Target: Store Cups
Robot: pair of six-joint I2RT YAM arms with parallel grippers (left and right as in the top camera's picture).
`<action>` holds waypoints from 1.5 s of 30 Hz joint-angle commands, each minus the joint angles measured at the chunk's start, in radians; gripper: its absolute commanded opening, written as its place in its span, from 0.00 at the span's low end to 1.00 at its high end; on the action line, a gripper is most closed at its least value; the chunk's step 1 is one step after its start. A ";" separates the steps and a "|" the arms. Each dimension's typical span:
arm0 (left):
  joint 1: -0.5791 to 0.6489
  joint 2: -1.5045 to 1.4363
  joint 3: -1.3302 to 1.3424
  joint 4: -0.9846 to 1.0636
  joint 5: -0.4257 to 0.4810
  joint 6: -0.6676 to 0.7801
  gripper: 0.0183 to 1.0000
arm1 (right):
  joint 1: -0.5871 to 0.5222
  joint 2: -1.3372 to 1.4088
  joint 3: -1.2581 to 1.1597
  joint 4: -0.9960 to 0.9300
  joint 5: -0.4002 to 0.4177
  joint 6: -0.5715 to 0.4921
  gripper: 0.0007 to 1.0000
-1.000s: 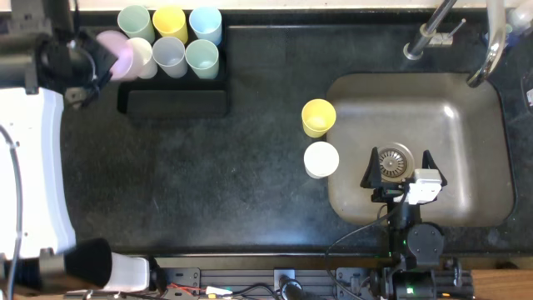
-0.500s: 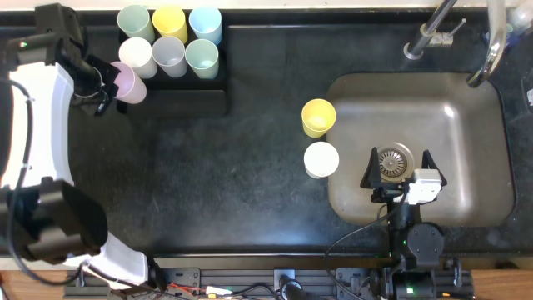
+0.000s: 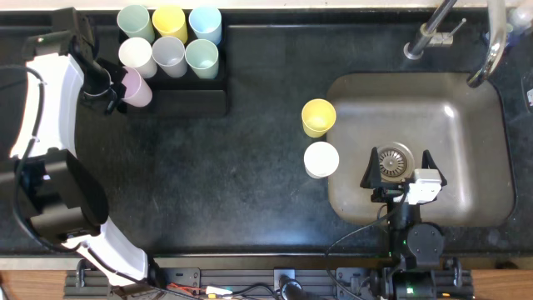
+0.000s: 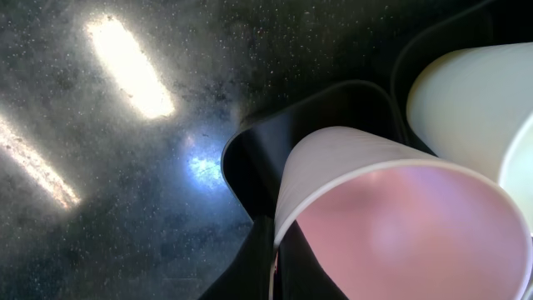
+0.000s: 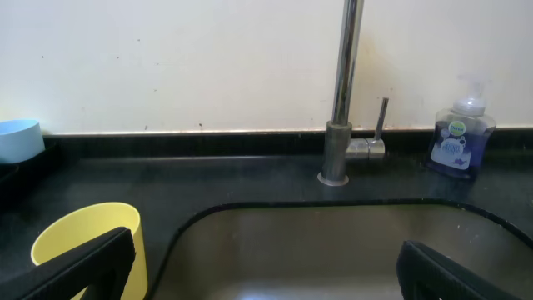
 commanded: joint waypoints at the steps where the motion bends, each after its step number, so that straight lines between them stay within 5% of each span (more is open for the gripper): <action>1: 0.002 0.023 0.003 0.000 -0.014 -0.015 0.02 | -0.001 -0.008 -0.013 0.004 0.000 0.000 1.00; 19: -0.036 0.063 0.003 0.021 -0.079 -0.015 0.02 | -0.001 -0.008 -0.013 0.004 0.000 0.000 1.00; 20: -0.036 0.063 0.003 0.021 -0.081 -0.015 0.11 | -0.001 -0.008 -0.013 0.004 0.000 0.000 1.00; 22: -0.036 0.063 0.003 0.021 -0.080 -0.015 0.76 | -0.001 -0.008 -0.013 0.004 0.000 0.000 1.00; 23: -0.036 0.063 0.003 0.021 -0.080 -0.015 1.00 | -0.001 -0.008 -0.013 0.004 0.000 0.000 1.00; 38: -0.064 -0.169 0.003 0.023 -0.011 0.003 1.00 | -0.001 -0.008 -0.014 0.004 0.000 0.000 1.00; 41: -0.135 -0.243 0.003 0.043 0.032 0.080 1.00 | -0.001 -0.008 -0.013 0.005 0.000 0.000 1.00; 45: -0.377 -0.252 0.003 0.129 -0.014 0.219 1.00 | -0.001 -0.008 -0.013 0.004 0.000 0.000 1.00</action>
